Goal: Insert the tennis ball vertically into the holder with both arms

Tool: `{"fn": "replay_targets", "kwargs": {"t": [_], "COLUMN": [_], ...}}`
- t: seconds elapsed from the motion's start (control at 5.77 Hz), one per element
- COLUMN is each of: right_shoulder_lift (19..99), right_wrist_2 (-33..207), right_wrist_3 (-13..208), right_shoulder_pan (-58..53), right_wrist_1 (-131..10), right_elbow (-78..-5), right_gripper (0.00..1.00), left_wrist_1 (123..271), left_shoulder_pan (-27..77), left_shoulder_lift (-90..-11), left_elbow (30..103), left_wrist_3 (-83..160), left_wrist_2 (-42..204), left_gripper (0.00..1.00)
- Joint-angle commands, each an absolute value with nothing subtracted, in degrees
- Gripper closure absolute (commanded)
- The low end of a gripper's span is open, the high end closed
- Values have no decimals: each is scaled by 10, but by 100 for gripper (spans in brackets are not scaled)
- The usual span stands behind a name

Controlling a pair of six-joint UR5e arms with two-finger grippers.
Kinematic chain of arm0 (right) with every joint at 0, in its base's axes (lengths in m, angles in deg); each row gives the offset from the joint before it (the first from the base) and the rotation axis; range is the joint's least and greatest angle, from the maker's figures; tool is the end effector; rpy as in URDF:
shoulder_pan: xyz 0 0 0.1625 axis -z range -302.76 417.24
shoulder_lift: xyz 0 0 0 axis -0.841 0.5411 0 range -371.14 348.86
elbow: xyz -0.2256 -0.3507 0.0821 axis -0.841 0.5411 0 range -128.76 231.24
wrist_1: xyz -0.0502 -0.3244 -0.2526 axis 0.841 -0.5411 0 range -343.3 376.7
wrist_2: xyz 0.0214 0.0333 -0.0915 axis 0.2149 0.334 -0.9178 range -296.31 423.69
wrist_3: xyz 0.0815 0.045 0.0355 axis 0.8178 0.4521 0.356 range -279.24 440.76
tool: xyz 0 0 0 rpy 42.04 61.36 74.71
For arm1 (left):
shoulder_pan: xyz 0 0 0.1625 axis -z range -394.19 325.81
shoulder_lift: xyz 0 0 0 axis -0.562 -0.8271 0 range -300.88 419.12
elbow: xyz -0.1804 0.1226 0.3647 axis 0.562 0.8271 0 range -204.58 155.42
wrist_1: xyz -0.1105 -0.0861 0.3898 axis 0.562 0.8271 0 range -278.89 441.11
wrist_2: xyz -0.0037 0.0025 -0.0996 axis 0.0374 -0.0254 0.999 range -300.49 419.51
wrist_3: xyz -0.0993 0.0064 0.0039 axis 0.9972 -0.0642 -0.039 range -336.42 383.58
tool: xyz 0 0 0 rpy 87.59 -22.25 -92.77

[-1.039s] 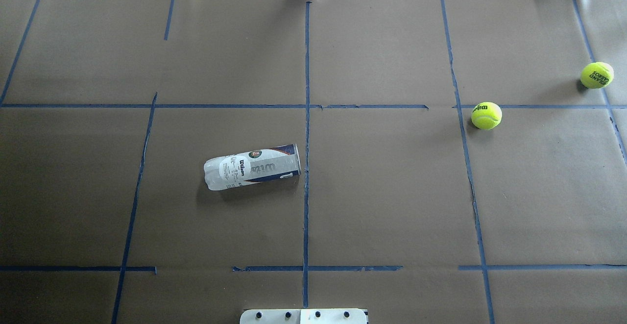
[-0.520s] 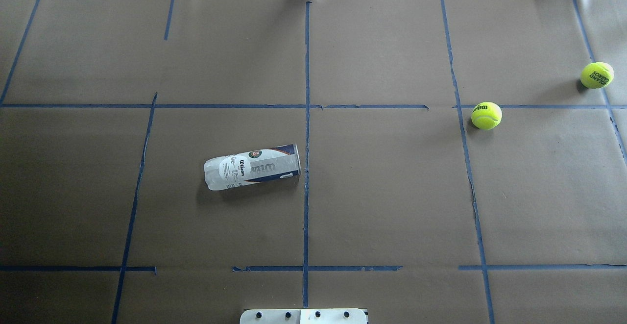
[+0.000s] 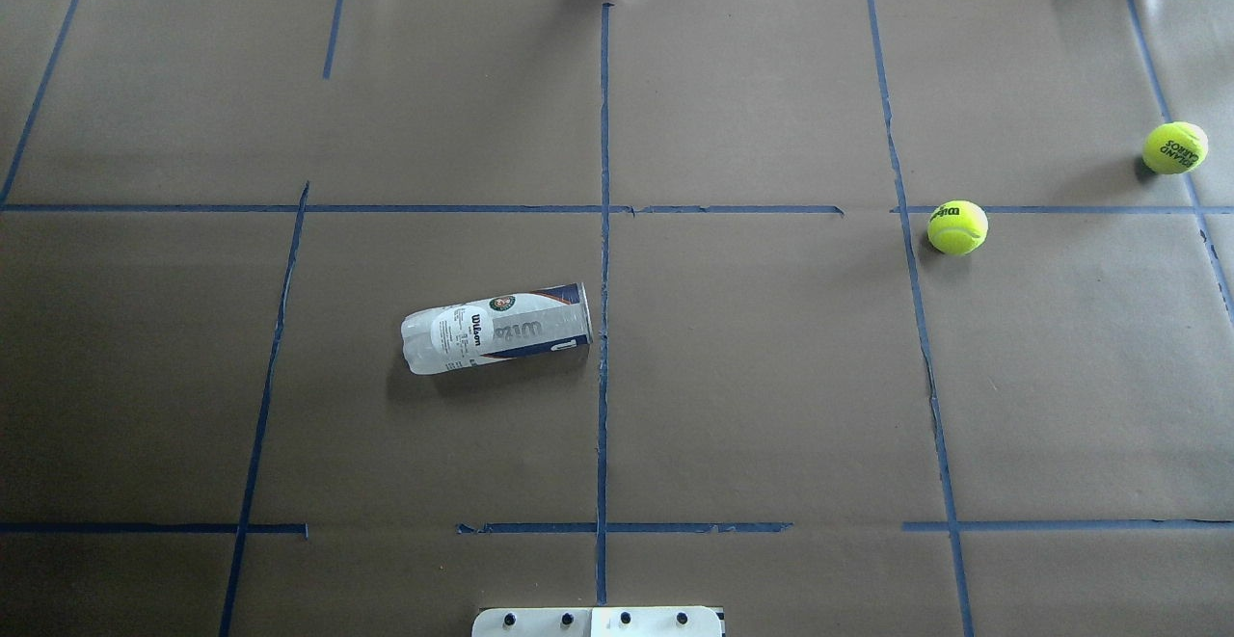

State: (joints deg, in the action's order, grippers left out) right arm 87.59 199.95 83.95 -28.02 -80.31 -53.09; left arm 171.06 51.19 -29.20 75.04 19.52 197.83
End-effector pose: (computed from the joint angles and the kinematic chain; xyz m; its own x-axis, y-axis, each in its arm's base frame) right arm 0.0261 -0.4273 0.6156 0.6941 0.0160 0.7197 0.0441 0.9969 -0.0647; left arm -0.0198 -0.4869 0.5850 0.6473 0.2253 -0.7282 -0.1258 0.9738 0.1894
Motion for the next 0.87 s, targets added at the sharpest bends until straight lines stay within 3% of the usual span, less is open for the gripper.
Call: {"fn": "replay_targets", "kwargs": {"t": [0.0, 0.35, 0.69], "right_shoulder_lift": [873, 871, 871], "right_wrist_2": [2000, 2000, 2001], "right_wrist_3": [840, 840, 841], "right_shoulder_pan": [-280, -280, -280], "right_wrist_1": [-802, -802, -802], "right_elbow": [-533, -533, -534], "right_gripper": [0, 0, 0], "left_wrist_1": [1801, 1846, 1846], "left_shoulder_pan": [472, 373, 267], "left_shoulder_lift": [-315, -384, -508], "left_elbow": [752, 757, 768], "left_wrist_3": [202, 211, 281], "left_wrist_2": [1977, 1970, 1926], "left_gripper": [0, 0, 0]}}
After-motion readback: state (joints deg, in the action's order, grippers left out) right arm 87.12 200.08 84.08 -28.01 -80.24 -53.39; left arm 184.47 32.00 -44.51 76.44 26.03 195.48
